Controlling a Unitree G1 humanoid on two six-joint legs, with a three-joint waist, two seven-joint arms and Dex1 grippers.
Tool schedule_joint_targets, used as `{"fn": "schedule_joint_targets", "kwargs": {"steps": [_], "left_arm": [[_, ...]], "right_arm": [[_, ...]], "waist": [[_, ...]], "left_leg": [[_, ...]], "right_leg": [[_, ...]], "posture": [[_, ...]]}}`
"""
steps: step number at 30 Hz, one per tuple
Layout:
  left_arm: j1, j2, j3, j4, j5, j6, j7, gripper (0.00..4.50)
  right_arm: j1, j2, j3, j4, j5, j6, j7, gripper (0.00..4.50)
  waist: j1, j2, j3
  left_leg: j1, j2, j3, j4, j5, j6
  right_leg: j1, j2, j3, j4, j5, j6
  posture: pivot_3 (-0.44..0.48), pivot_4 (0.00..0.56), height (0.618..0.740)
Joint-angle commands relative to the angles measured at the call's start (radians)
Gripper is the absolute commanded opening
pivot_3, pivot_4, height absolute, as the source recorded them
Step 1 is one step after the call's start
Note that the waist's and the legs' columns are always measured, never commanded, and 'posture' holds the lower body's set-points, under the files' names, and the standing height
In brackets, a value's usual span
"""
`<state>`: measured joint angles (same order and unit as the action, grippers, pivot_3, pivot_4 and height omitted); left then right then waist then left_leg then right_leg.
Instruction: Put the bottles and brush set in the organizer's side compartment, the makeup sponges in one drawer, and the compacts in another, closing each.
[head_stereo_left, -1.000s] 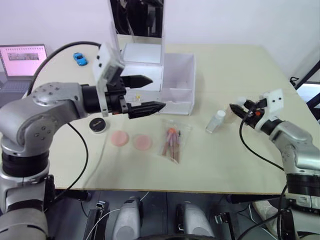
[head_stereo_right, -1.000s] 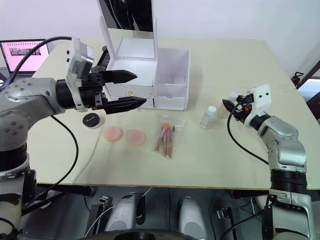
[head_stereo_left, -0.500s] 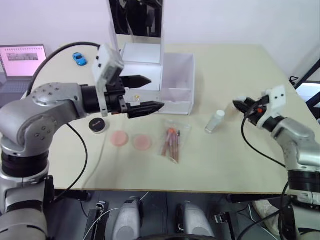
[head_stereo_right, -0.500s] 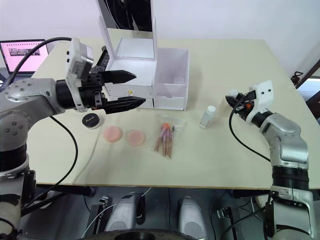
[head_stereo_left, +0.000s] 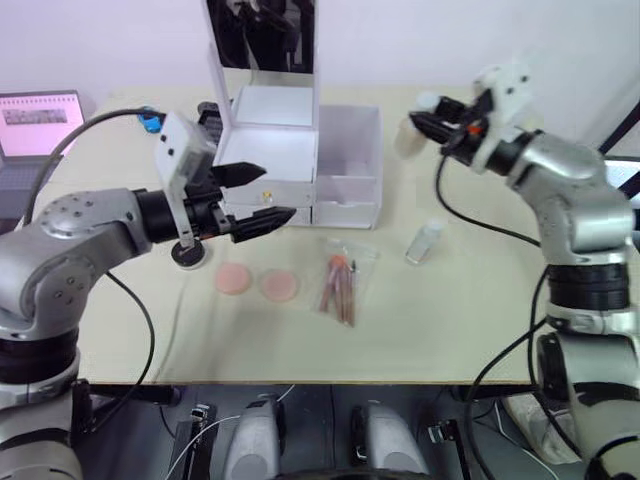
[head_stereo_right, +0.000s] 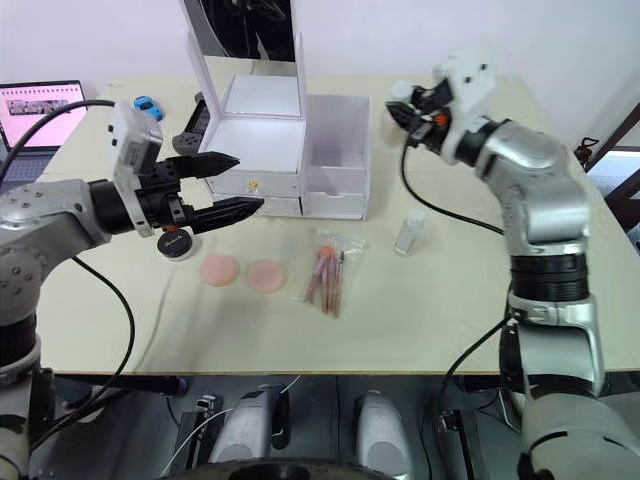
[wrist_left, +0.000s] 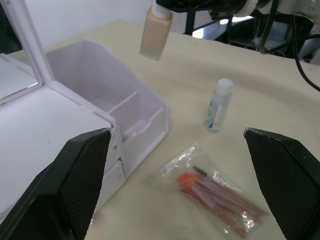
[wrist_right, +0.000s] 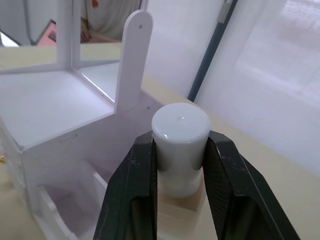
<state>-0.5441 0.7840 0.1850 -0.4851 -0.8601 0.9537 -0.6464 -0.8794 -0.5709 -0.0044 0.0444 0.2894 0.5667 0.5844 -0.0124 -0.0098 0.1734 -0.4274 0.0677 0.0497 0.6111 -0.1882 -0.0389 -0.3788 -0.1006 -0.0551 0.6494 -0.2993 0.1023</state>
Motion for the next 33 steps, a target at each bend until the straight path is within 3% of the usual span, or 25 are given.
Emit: {"fn": "schedule_joint_targets", "kwargs": {"steps": [1, 9, 18, 33], "left_arm": [[0.020, 0.013, 0.063, -0.043, -0.024, 0.006, 0.033, 4.50], [0.030, 0.011, 0.078, -0.039, -0.072, 0.038, 0.069, 4.50], [0.030, 0.023, 0.062, -0.019, -0.061, 0.014, 0.053, 4.50], [0.023, 0.023, 0.042, -0.017, -0.062, 0.007, 0.038, 4.50]], "right_arm": [[-0.109, 0.080, -0.032, -0.100, 0.081, 0.242, -0.089, 0.90], [-0.093, 0.277, -0.067, -0.137, 0.088, 0.426, -0.303, 0.90], [-0.070, 0.378, -0.080, -0.069, 0.034, 0.395, -0.440, 0.90], [0.007, 0.392, 0.001, -0.028, -0.093, 0.301, -0.500, 0.90]], "waist": [[0.000, 0.000, 0.000], [0.004, 0.000, 0.000], [-0.003, 0.000, 0.000], [-0.002, 0.000, 0.000]], "left_leg": [[0.000, 0.000, 0.000, 0.000, 0.000, 0.000], [-0.001, 0.000, 0.000, -0.001, 0.000, 0.000], [-0.002, 0.000, 0.001, -0.004, 0.000, 0.000], [-0.002, 0.000, 0.001, -0.004, 0.000, 0.000]], "right_leg": [[-0.001, 0.000, 0.000, 0.000, 0.000, 0.000], [-0.001, 0.000, -0.001, 0.000, 0.000, -0.001], [-0.004, 0.000, 0.000, 0.001, 0.001, -0.001], [-0.005, 0.000, 0.000, 0.001, 0.001, -0.001]], "posture": [[0.000, 0.150, 0.740], [0.000, 0.150, 0.740], [0.000, 0.150, 0.740], [0.000, 0.150, 0.740]]}}
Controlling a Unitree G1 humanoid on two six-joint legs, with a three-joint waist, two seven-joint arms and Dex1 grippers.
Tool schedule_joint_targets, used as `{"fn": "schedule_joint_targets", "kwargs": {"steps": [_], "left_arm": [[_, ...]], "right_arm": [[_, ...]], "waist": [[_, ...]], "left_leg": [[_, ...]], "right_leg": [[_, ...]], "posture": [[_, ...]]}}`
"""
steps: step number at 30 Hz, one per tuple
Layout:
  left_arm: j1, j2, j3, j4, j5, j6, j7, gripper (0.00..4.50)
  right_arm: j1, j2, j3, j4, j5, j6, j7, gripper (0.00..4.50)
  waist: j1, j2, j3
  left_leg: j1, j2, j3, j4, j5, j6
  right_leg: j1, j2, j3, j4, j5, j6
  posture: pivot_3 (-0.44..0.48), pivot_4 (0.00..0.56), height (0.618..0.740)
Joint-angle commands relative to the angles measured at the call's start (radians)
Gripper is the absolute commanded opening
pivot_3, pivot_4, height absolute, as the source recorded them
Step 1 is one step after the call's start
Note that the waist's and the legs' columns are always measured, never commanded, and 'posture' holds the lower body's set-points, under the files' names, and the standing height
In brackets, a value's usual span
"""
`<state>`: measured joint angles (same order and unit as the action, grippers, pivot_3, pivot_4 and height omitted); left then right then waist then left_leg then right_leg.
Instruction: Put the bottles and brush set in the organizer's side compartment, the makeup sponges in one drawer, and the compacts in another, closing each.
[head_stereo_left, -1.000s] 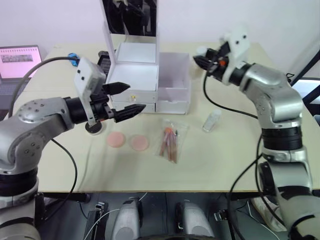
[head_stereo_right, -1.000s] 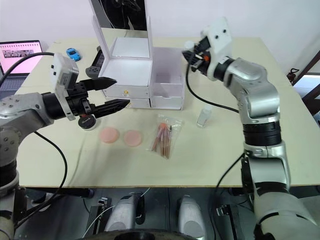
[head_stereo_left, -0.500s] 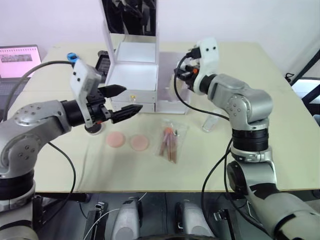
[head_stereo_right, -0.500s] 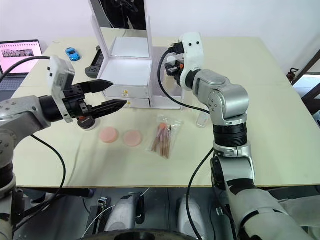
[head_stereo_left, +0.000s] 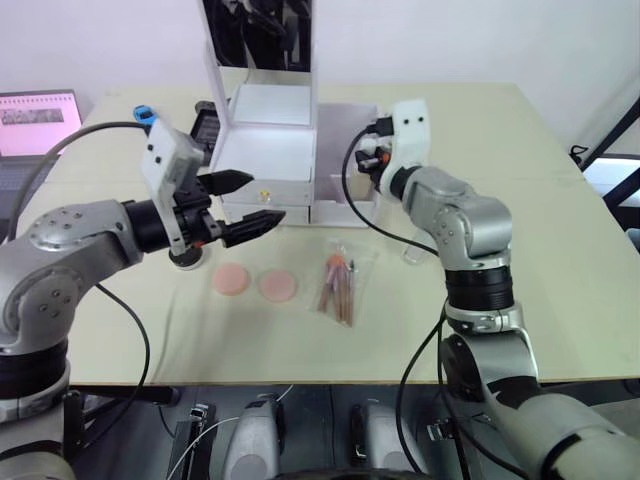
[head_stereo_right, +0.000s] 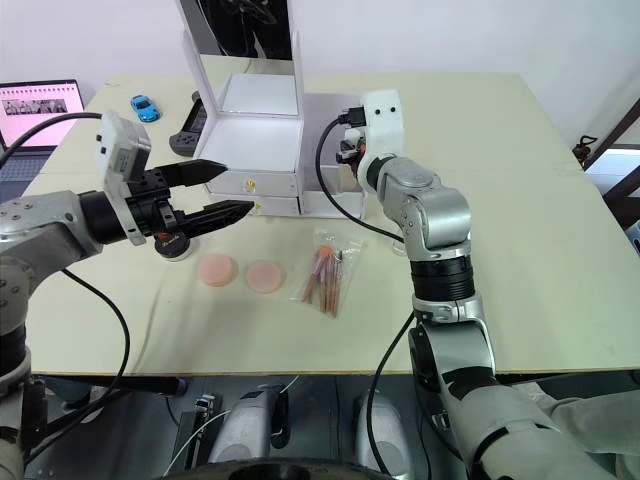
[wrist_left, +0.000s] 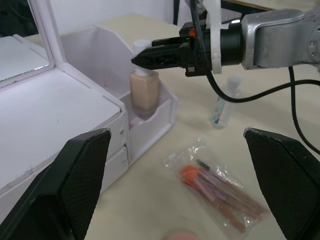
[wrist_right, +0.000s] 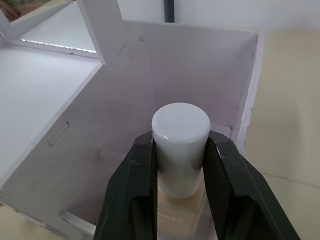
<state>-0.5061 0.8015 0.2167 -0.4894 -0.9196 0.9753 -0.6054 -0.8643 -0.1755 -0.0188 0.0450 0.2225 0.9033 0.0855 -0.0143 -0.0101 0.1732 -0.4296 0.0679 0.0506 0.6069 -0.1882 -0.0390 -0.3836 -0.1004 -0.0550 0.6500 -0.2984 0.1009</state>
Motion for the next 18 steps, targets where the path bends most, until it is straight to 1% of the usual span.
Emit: {"fn": "schedule_joint_targets", "kwargs": {"steps": [1, 10, 11, 12, 13, 15, 16, 17, 18], "left_arm": [[-0.017, 0.006, 0.006, -0.011, 0.002, -0.018, -0.005, 4.50], [-0.025, 0.008, -0.019, -0.003, 0.030, -0.035, -0.022, 4.50], [-0.025, 0.008, -0.022, -0.002, 0.031, -0.036, -0.025, 4.50], [-0.025, 0.007, -0.024, -0.002, 0.032, -0.037, -0.027, 4.50], [-0.025, 0.006, -0.025, -0.001, 0.033, -0.038, -0.028, 4.50], [-0.025, 0.006, -0.029, -0.001, 0.037, -0.042, -0.031, 4.50], [-0.026, 0.005, -0.032, -0.001, 0.038, -0.042, -0.031, 4.50], [-0.029, 0.004, -0.033, -0.001, 0.039, -0.042, -0.032, 4.50], [-0.031, 0.003, -0.033, -0.001, 0.039, -0.041, -0.032, 4.50]], "right_arm": [[-0.001, 0.000, 0.019, -0.026, -0.032, -0.040, -0.002, 0.90], [0.035, 0.020, 0.049, -0.037, -0.067, -0.051, 0.003, 0.90], [0.036, 0.020, 0.049, -0.041, -0.069, -0.049, 0.003, 1.81], [0.035, 0.019, 0.048, -0.046, -0.069, -0.045, 0.003, 2.17], [0.035, 0.019, 0.046, -0.049, -0.070, -0.042, 0.004, 2.62], [0.030, 0.015, 0.040, -0.058, -0.068, -0.038, 0.007, 3.66], [0.024, 0.010, 0.036, -0.067, -0.066, -0.032, 0.009, 4.28], [0.016, 0.004, 0.030, -0.079, -0.064, -0.024, 0.011, 4.46], [0.011, 0.001, 0.027, -0.087, -0.063, -0.017, 0.013, 4.46]], "waist": [[0.000, 0.000, 0.000], [0.000, 0.000, 0.000], [0.000, 0.000, 0.000], [0.000, 0.000, 0.000], [0.000, 0.000, 0.000], [0.000, 0.000, 0.000], [0.000, 0.000, 0.000], [0.000, 0.000, 0.000], [0.000, 0.000, 0.000]], "left_leg": [[0.000, 0.000, 0.000, 0.000, 0.000, 0.000], [-0.001, 0.000, 0.000, 0.000, 0.000, 0.000], [-0.001, 0.000, 0.000, 0.000, 0.000, 0.000], [-0.001, 0.000, 0.000, 0.000, 0.000, 0.000], [-0.001, 0.000, 0.000, 0.000, 0.000, 0.000], [-0.001, 0.000, 0.000, 0.000, 0.000, 0.000], [-0.001, 0.000, 0.000, 0.000, 0.000, 0.000], [-0.001, 0.000, 0.000, 0.000, 0.000, 0.000], [-0.001, 0.000, 0.000, 0.000, 0.000, 0.000]], "right_leg": [[0.000, 0.000, 0.000, 0.000, 0.000, 0.000], [-0.001, 0.000, 0.000, 0.000, 0.000, 0.000], [-0.001, 0.000, 0.000, 0.000, 0.000, 0.000], [-0.001, 0.000, 0.000, 0.000, 0.000, 0.000], [-0.001, 0.000, 0.000, 0.000, 0.000, 0.000], [-0.001, 0.000, 0.000, 0.000, 0.000, 0.000], [-0.001, 0.000, 0.000, 0.000, 0.000, 0.000], [-0.001, 0.000, 0.000, 0.000, 0.000, 0.000], [-0.002, 0.000, 0.000, 0.000, 0.000, 0.000]], "posture": [[0.000, 0.150, 0.740], [0.000, 0.150, 0.740], [0.000, 0.150, 0.740], [0.000, 0.150, 0.740], [0.000, 0.150, 0.740], [0.000, 0.150, 0.740], [0.000, 0.150, 0.740], [0.000, 0.150, 0.740], [0.000, 0.150, 0.740]]}}
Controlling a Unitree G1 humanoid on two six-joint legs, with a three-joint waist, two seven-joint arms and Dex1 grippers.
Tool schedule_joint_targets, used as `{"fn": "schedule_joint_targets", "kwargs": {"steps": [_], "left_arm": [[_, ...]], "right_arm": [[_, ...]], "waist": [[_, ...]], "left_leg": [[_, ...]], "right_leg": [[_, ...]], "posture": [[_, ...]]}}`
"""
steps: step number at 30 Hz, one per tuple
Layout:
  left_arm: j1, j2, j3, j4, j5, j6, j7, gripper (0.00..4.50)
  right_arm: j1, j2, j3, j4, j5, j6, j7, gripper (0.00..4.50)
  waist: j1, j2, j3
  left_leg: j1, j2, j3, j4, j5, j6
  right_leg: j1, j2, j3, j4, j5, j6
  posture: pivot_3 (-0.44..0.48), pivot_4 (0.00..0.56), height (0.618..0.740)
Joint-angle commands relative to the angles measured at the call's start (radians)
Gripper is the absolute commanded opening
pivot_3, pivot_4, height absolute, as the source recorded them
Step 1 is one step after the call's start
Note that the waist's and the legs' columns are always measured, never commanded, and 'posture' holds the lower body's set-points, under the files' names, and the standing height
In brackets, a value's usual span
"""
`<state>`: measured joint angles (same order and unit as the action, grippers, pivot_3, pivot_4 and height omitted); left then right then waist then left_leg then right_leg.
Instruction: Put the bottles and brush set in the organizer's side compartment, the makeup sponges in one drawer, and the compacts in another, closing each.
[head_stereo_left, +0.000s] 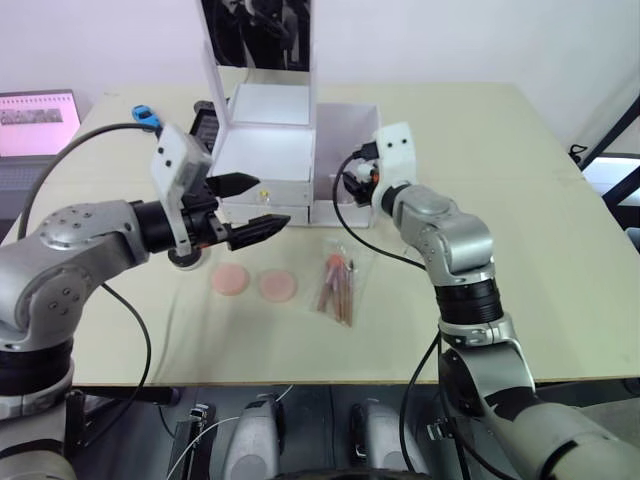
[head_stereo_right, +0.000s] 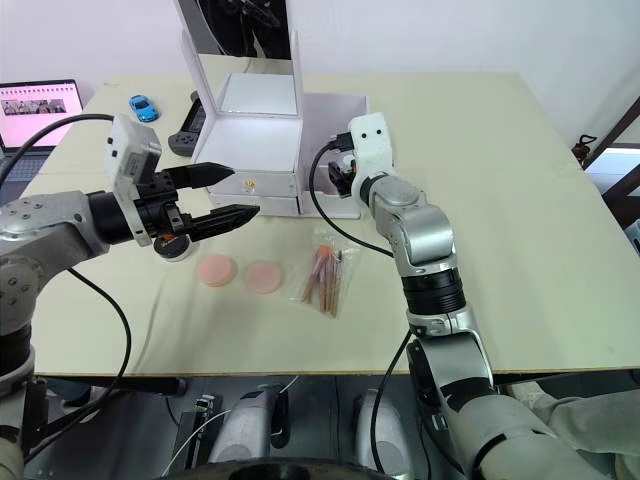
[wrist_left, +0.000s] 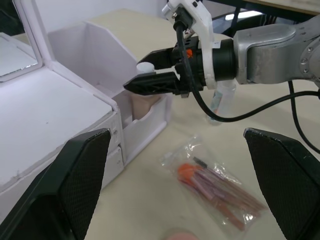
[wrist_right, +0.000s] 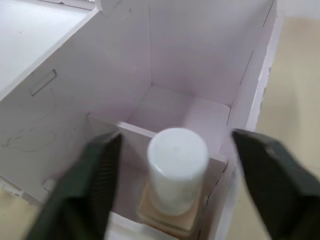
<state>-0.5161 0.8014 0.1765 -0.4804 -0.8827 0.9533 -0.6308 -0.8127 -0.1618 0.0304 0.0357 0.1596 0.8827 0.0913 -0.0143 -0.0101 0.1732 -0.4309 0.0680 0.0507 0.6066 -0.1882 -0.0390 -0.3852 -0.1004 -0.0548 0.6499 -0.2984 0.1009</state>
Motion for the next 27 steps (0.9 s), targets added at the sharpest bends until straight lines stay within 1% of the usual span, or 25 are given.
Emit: {"fn": "schedule_joint_targets", "kwargs": {"steps": [1, 5, 7, 8, 11, 12, 13, 15, 17, 18, 19, 21, 22, 24, 26, 27], "left_arm": [[-0.025, 0.002, 0.008, -0.009, 0.000, -0.017, -0.006, 4.50], [-0.028, 0.002, 0.011, 0.001, -0.001, -0.028, -0.027, 4.50], [-0.023, 0.003, 0.008, 0.012, 0.012, -0.046, -0.045, 4.50], [-0.018, 0.004, 0.005, 0.018, 0.025, -0.060, -0.054, 4.50], [0.001, 0.008, 0.008, 0.035, 0.047, -0.108, -0.100, 4.50], [0.008, 0.013, 0.012, 0.043, 0.057, -0.128, -0.121, 4.50], [0.019, 0.021, 0.019, 0.055, 0.075, -0.160, -0.147, 4.50], [0.043, 0.044, 0.036, 0.084, 0.105, -0.203, -0.194, 4.50], [0.104, 0.132, 0.044, 0.107, 0.152, -0.257, -0.307, 4.50], [0.128, 0.161, 0.051, 0.113, 0.161, -0.280, -0.351, 4.50], [0.145, 0.187, 0.082, 0.143, 0.161, -0.297, -0.384, 4.50], [0.181, 0.224, 0.139, 0.230, 0.173, -0.330, -0.431, 4.50], [0.209, 0.245, 0.154, 0.275, 0.205, -0.367, -0.457, 4.50], [0.263, 0.273, 0.191, 0.367, 0.249, -0.437, -0.514, 4.50], [0.272, 0.273, 0.236, 0.487, 0.282, -0.494, -0.509, 4.50], [0.285, 0.279, 0.240, 0.556, 0.338, -0.561, -0.494, 4.50]], "right_arm": [[-0.050, -0.019, -0.028, -0.093, 0.005, 0.017, 0.011, 4.46], [-0.138, -0.082, -0.112, -0.198, 0.110, 0.113, 0.100, 4.46], [-0.152, -0.138, -0.117, -0.220, 0.144, 0.115, 0.174, 4.46], [-0.142, -0.180, -0.103, -0.234, 0.141, 0.084, 0.216, 4.46], [-0.072, -0.217, -0.166, -0.264, 0.201, -0.143, 0.354, 4.46], [-0.045, -0.247, -0.171, -0.263, 0.193, -0.225, 0.400, 4.46], [-0.015, -0.299, -0.175, -0.259, 0.176, -0.260, 0.434, 4.46], [0.045, -0.399, -0.212, -0.242, 0.210, -0.294, 0.554, 4.46], [0.131, -0.520, -0.273, -0.194, 0.265, -0.317, 0.707, 4.46], [0.165, -0.557, -0.293, -0.178, 0.271, -0.341, 0.744, 4.46], [0.218, -0.610, -0.334, -0.133, 0.288, -0.360, 0.811, 4.46], [0.316, -0.708, -0.378, -0.026, 0.264, -0.449, 0.913, 4.46], [0.357, -0.744, -0.402, 0.014, 0.268, -0.461, 0.948, 4.46], [0.439, -0.784, -0.454, 0.074, 0.267, -0.528, 0.995, 4.46], [0.514, -0.806, -0.494, 0.156, 0.232, -0.635, 1.001, 4.46], [0.547, -0.814, -0.508, 0.196, 0.226, -0.668, 1.016, 4.46]], "waist": [[0.000, 0.000, 0.000], [0.001, 0.000, 0.000], [0.003, 0.000, 0.000], [0.004, 0.000, 0.000], [0.003, -0.001, -0.001], [0.003, -0.001, -0.001], [0.002, -0.001, -0.001], [0.004, -0.001, 0.000], [0.004, -0.001, 0.000], [0.004, -0.001, 0.000], [0.004, -0.001, 0.000], [0.006, -0.001, 0.000], [0.005, -0.001, 0.000], [0.002, 0.000, 0.000], [-0.001, 0.001, 0.000], [-0.001, 0.001, 0.000]], "left_leg": [[0.000, 0.000, 0.000, 0.000, 0.000, 0.000], [-0.004, 0.000, 0.000, 0.001, 0.000, 0.000], [-0.005, 0.000, 0.000, 0.001, 0.000, 0.000], [-0.005, 0.000, 0.000, 0.001, 0.000, 0.000], [-0.005, 0.000, 0.000, 0.000, 0.000, 0.000], [-0.005, 0.000, 0.000, 0.000, 0.000, 0.000], [-0.005, 0.000, 0.000, 0.001, 0.000, 0.000], [-0.005, 0.000, 0.000, 0.001, 0.000, 0.000], [-0.005, 0.000, 0.000, 0.001, 0.000, 0.000], [-0.005, 0.000, 0.000, 0.000, 0.000, 0.000], [-0.005, 0.000, 0.001, 0.000, 0.000, 0.000], [-0.005, 0.000, 0.001, 0.000, 0.000, 0.000], [-0.005, 0.000, 0.001, 0.000, 0.000, 0.000], [-0.005, 0.000, 0.001, 0.001, 0.000, 0.000], [-0.004, 0.001, 0.002, 0.000, 0.000, 0.000], [-0.004, 0.001, 0.002, 0.000, 0.000, 0.000]], "right_leg": [[0.000, 0.000, 0.000, 0.000, 0.000, 0.000], [-0.004, 0.000, 0.000, 0.001, 0.000, 0.000], [-0.005, 0.000, 0.000, 0.001, 0.000, 0.000], [-0.005, 0.000, 0.000, 0.000, 0.000, 0.000], [-0.004, 0.000, -0.001, -0.001, 0.000, 0.000], [-0.004, 0.000, -0.001, -0.001, 0.000, 0.000], [-0.004, 0.000, 0.000, -0.001, 0.000, 0.000], [-0.004, 0.000, 0.000, -0.001, 0.000, 0.000], [-0.004, 0.000, 0.000, -0.001, 0.000, 0.000], [-0.005, 0.000, 0.000, -0.002, 0.000, 0.000], [-0.005, 0.000, -0.001, -0.002, 0.000, -0.001], [-0.005, 0.000, -0.001, -0.003, 0.000, -0.001], [-0.005, 0.000, -0.001, -0.003, 0.000, -0.001], [-0.005, 0.000, -0.001, -0.003, 0.000, -0.001], [-0.005, 0.000, 0.000, -0.003, 0.000, -0.001], [-0.005, 0.000, 0.000, -0.002, 0.000, -0.001]], "posture": [[0.000, 0.150, 0.740], [0.000, 0.150, 0.740], [0.000, 0.150, 0.740], [0.000, 0.150, 0.740], [0.000, 0.150, 0.740], [0.000, 0.150, 0.740], [0.000, 0.150, 0.740], [0.000, 0.150, 0.740], [0.000, 0.150, 0.740], [0.000, 0.150, 0.740], [0.000, 0.150, 0.740], [0.000, 0.150, 0.740], [0.000, 0.150, 0.740], [0.000, 0.150, 0.740], [0.000, 0.150, 0.740], [0.000, 0.150, 0.740]]}}
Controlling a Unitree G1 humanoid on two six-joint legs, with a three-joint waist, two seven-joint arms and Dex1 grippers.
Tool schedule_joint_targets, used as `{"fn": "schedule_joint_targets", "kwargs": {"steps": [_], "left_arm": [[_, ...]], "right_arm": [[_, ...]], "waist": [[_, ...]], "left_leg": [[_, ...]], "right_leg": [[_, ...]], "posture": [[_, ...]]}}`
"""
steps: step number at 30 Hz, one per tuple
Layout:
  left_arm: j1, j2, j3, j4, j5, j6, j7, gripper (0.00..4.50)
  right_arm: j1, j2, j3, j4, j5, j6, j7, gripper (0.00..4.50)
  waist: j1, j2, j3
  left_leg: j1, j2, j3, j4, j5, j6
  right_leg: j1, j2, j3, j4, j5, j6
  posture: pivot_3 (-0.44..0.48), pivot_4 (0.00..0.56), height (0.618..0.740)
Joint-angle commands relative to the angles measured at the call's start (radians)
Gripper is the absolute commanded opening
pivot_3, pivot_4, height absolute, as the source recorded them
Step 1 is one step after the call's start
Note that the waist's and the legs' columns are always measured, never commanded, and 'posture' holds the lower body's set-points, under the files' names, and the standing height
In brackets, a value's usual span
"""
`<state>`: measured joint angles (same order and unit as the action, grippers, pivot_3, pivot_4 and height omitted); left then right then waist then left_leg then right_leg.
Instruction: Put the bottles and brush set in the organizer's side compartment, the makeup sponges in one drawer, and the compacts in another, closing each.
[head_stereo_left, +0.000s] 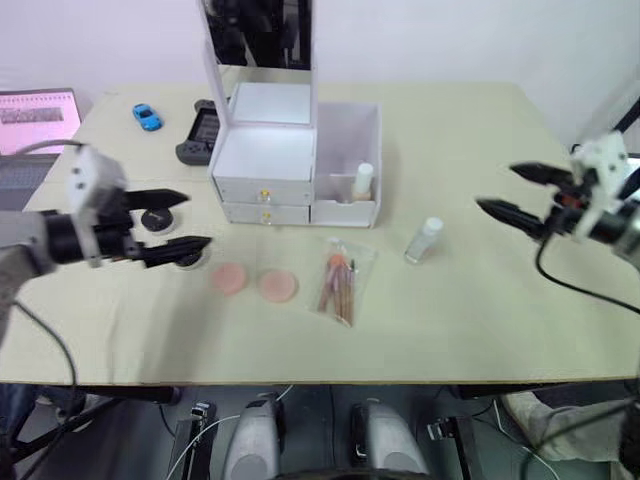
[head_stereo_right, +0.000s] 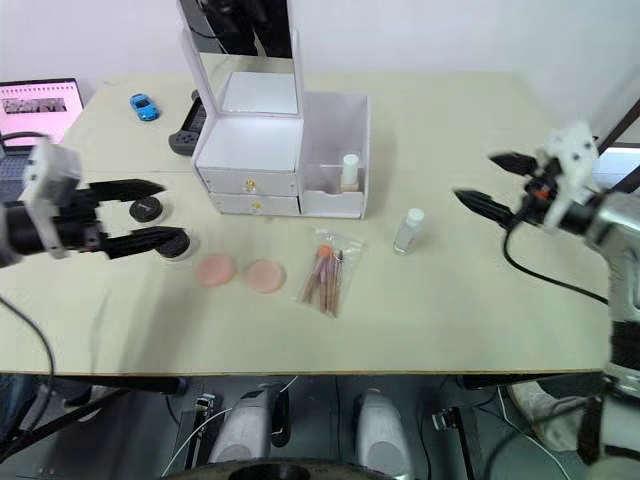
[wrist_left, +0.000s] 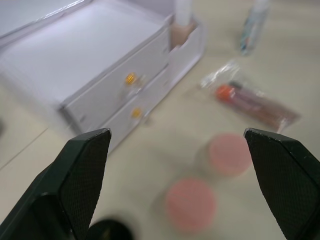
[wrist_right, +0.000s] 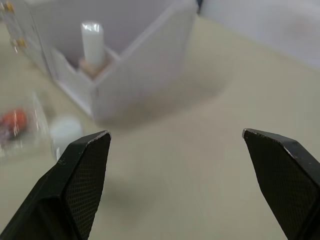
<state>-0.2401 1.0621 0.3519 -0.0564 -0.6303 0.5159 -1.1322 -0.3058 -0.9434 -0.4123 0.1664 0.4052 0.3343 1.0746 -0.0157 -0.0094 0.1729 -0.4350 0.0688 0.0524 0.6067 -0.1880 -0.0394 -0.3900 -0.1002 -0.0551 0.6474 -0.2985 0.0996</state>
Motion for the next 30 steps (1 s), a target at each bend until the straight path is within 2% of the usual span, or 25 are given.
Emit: {"fn": "schedule_joint_targets", "kwargs": {"steps": [1, 5, 8, 12, 15, 18, 20, 24, 30], "left_arm": [[0.025, 0.020, 0.079, 0.201, 0.125, -0.182, 0.017, 4.50], [0.080, 0.012, 0.171, 0.398, 0.162, -0.292, 0.023, 4.50], [0.107, 0.011, 0.201, 0.448, 0.160, -0.317, 0.009, 4.50], [0.095, 0.004, 0.214, 0.458, 0.146, -0.310, 0.010, 4.50], [0.108, 0.015, 0.190, 0.468, 0.191, -0.356, 0.003, 4.50], [0.094, 0.014, 0.191, 0.463, 0.183, -0.349, -0.003, 4.50], [0.076, 0.007, 0.180, 0.418, 0.161, -0.321, -0.011, 4.50], [0.036, -0.040, 0.117, 0.176, 0.050, -0.171, -0.022, 4.50], [-0.009, -0.062, 0.011, -0.098, -0.081, 0.038, -0.016, 4.50]], "right_arm": [[0.059, -0.036, -0.087, 0.113, -0.011, -0.123, 0.037, 4.46], [0.072, -0.054, -0.134, 0.281, 0.003, -0.178, 0.052, 4.46], [0.053, -0.056, -0.126, 0.335, 0.005, -0.194, 0.062, 4.46], [0.031, -0.051, -0.092, 0.311, 0.000, -0.187, 0.056, 4.46], [0.010, -0.044, -0.065, 0.274, 0.014, -0.128, 0.042, 4.46], [0.005, -0.044, -0.044, 0.214, 0.026, -0.067, 0.037, 4.46], [0.010, -0.048, -0.027, 0.112, 0.053, 0.004, 0.039, 4.46], [0.019, -0.047, 0.029, -0.166, 0.134, 0.180, 0.024, 4.46], [0.045, -0.027, 0.101, -0.341, 0.145, 0.269, -0.030, 4.46]], "waist": [[-0.001, 0.000, 0.000], [-0.004, 0.000, 0.000], [-0.003, 0.000, 0.000], [0.003, 0.000, 0.000], [0.002, 0.000, 0.000], [0.002, 0.000, 0.000], [0.002, 0.000, 0.000], [0.007, 0.000, 0.000], [0.007, -0.001, 0.000]], "left_leg": [[0.000, 0.000, 0.000, 0.000, 0.000, 0.000], [0.000, 0.000, 0.001, 0.000, 0.000, 0.000], [0.000, 0.001, 0.001, 0.000, 0.000, 0.000], [0.000, 0.001, 0.001, 0.000, 0.000, 0.000], [0.000, 0.001, 0.001, 0.001, 0.000, 0.000], [0.000, 0.001, 0.001, 0.000, 0.000, 0.000], [0.000, 0.001, 0.002, 0.000, 0.000, 0.000], [0.000, 0.001, 0.001, 0.001, 0.000, 0.000], [0.000, 0.001, 0.001, 0.002, 0.000, 0.000]], "right_leg": [[0.000, 0.000, 0.000, 0.000, 0.000, 0.000], [0.000, 0.000, 0.000, 0.000, 0.000, 0.000], [0.000, 0.000, 0.000, 0.000, 0.000, 0.000], [-0.001, -0.001, 0.000, 0.000, 0.000, 0.000], [0.000, -0.001, 0.000, 0.000, 0.000, 0.000], [0.000, -0.001, 0.000, 0.000, 0.000, 0.000], [0.000, -0.001, 0.000, 0.000, 0.000, 0.000], [0.001, -0.001, 0.000, 0.002, 0.000, 0.000], [0.002, -0.001, 0.000, 0.001, 0.000, 0.001]], "posture": [[0.000, 0.150, 0.740], [0.000, 0.150, 0.740], [0.000, 0.150, 0.740], [0.000, 0.150, 0.740], [0.000, 0.150, 0.740], [0.000, 0.150, 0.740], [0.000, 0.150, 0.740], [0.000, 0.150, 0.740], [0.000, 0.150, 0.740]]}}
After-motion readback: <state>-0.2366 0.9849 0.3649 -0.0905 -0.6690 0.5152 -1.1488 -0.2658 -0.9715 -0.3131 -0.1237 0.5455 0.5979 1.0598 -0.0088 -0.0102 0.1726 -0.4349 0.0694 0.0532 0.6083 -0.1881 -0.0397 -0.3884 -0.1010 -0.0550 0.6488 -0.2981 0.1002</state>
